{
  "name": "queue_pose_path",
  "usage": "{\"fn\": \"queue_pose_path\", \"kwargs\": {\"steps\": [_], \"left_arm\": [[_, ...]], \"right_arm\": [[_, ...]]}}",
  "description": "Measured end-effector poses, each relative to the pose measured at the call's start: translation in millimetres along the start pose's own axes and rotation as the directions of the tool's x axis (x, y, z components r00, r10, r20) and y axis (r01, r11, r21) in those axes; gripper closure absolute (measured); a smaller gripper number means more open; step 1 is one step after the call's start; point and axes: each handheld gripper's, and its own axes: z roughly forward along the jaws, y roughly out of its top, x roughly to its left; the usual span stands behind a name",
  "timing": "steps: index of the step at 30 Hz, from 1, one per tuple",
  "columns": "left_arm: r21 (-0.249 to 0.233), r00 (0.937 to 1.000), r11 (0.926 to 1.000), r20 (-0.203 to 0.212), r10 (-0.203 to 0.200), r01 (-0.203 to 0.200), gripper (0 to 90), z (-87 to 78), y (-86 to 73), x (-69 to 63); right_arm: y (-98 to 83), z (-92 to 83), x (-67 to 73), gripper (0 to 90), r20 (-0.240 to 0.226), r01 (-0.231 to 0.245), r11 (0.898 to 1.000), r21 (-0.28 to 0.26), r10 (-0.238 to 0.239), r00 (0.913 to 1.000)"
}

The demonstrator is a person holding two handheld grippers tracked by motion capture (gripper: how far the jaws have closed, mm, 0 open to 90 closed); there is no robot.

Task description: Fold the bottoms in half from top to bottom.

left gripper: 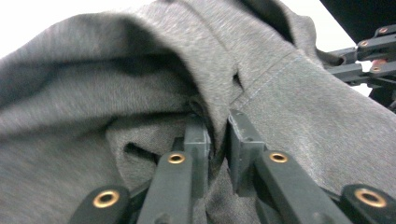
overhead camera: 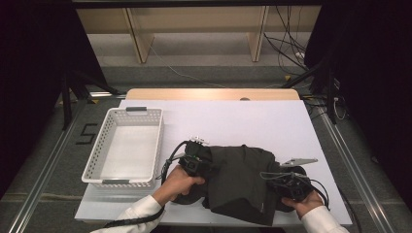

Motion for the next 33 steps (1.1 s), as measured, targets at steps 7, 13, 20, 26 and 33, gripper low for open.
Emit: {"fn": "queue_pose_path", "kwargs": {"steps": [7,13,20,26,33], "left_arm": [[-0.095,0.9990,0.9955,-0.045,0.003,-0.007,80.7,-14.6,39.0,18.2],[-0.051,0.9961,0.9976,-0.072,-0.051,0.048,80.5,12.8,30.0,55.1],[-0.022,0.9941,0.9993,-0.104,-0.032,0.030,78.1,18.0,16.0,60.1],[-0.053,0.9859,0.9978,-0.164,0.030,-0.040,65.7,-14.2,14.6,41.0],[-0.162,0.9950,0.9849,-0.088,0.048,-0.062,68.7,-37.5,23.1,15.3]], "right_arm": [[37.4,-10.2,-2.5,86.3,0.056,0.043,0.988,-0.148,-0.035,0.9978],[52.3,22.8,-14.2,86.3,0.067,0.057,0.993,-0.105,-0.050,0.9965],[40.5,48.3,-6.4,86.1,0.068,0.091,0.996,-0.009,-0.090,0.9936],[44.7,30.6,-12.8,68.6,0.034,0.028,0.998,-0.058,-0.026,0.9991],[61.9,-11.3,-17.7,45.9,0.009,-0.022,0.983,-0.181,0.024,0.9997]]}}
